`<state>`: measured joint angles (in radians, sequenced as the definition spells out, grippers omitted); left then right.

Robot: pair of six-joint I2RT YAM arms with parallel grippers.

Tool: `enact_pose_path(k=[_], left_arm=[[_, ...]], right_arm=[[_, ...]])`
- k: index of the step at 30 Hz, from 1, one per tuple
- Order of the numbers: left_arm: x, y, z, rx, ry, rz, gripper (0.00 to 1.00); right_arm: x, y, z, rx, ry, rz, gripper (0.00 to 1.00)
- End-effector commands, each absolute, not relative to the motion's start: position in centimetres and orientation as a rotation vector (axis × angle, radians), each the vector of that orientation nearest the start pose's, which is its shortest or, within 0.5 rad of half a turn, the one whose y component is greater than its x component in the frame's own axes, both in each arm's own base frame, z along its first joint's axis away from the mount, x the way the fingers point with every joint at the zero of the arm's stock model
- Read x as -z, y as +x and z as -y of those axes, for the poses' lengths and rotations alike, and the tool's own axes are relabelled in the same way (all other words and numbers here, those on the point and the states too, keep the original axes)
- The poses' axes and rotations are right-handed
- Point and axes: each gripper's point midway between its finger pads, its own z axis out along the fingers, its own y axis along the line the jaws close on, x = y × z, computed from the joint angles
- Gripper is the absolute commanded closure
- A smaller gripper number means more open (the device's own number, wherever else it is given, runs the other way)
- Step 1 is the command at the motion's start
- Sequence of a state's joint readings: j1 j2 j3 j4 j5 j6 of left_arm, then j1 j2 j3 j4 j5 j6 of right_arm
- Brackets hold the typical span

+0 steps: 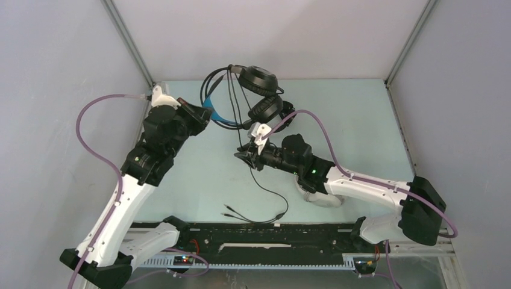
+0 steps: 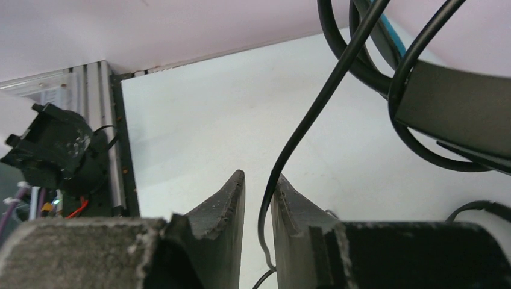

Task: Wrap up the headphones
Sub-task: Wrap the headphones cable around the headphones.

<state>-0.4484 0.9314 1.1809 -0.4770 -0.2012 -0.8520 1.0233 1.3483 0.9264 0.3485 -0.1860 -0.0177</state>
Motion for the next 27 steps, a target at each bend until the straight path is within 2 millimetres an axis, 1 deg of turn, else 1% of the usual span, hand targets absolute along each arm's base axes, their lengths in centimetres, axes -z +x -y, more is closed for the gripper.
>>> enact_pose_path(k=[1,4,5,8,12,17,23,27], left_arm=[[-44.8,27.9,13.6,0.934,-0.522,-1.561,1.0],[-45.4,27.6,13.4,0.931,-0.519,-1.555,1.0],[-45.7,27.5,13.4,0.933,-0.518,-1.55,1.0],[-46.5,27.1,13.3,0.942,-0.512,-1.54,1.0],[-47.1,26.9,13.2,0.945,-0.51,-1.531,1.0],[-47.5,26.7,13.1,0.949,-0.508,-1.528,1.0],[-47.9,26.3,12.9,0.945,-0.505,-1.524,1.0],[-48.2,26.2,12.9,0.953,-0.502,-1.518,1.0]], right_arm=[[-29.0,22.2,-41.6,-0.86,-0.954,-1.235,0.74],[-28.1,22.8,-41.8,-0.842,-0.926,-1.23,0.74],[-28.2,23.0,-41.8,-0.842,-0.91,-1.213,0.74],[-27.4,23.4,-42.1,-0.838,-0.896,-1.201,0.72],[-26.7,23.7,-42.7,-0.834,-0.9,-1.181,0.67],[-25.2,24.5,-43.1,-0.825,-0.88,-1.195,0.66],[-22.1,25.7,-43.7,-0.85,-0.867,-1.243,0.65],[-20.3,27.0,-43.7,-0.853,-0.83,-1.286,0.64]])
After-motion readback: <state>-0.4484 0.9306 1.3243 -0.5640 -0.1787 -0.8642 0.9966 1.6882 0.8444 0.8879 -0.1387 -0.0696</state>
